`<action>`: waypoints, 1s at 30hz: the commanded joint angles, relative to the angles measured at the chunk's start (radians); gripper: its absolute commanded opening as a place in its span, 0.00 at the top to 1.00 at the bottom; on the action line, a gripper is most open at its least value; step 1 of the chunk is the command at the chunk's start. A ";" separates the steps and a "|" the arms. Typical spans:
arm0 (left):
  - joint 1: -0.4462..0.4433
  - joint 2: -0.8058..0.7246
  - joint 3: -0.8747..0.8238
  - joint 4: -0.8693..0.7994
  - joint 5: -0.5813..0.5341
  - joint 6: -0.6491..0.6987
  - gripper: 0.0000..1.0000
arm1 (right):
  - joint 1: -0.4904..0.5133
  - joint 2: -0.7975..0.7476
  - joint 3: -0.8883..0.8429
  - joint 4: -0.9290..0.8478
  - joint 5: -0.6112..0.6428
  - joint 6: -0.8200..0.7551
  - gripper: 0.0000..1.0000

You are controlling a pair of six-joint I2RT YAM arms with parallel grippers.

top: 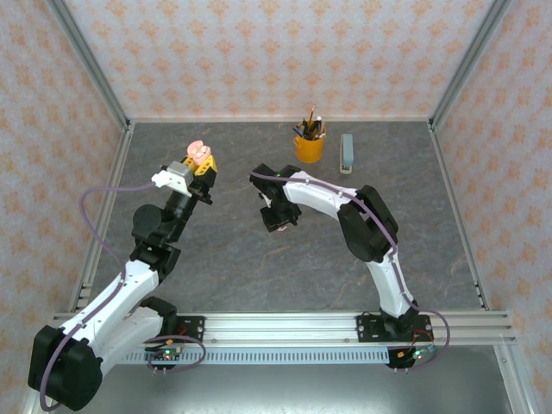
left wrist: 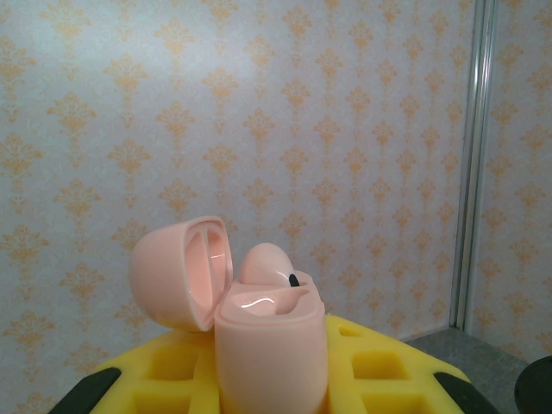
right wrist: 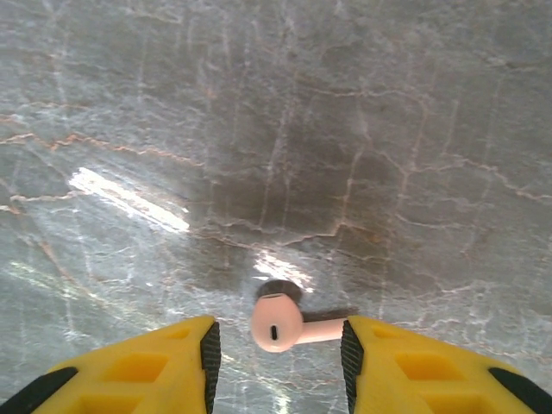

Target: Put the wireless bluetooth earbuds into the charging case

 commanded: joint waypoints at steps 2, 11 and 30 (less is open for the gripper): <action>0.007 0.003 -0.001 0.035 -0.005 -0.016 1.00 | 0.004 0.004 -0.015 0.013 -0.050 0.003 0.57; 0.007 0.003 -0.004 0.041 -0.006 -0.019 1.00 | 0.009 0.010 -0.033 0.007 -0.002 0.017 0.57; 0.007 -0.004 0.000 0.038 -0.006 -0.021 1.00 | 0.019 0.057 0.013 -0.009 0.073 0.035 0.62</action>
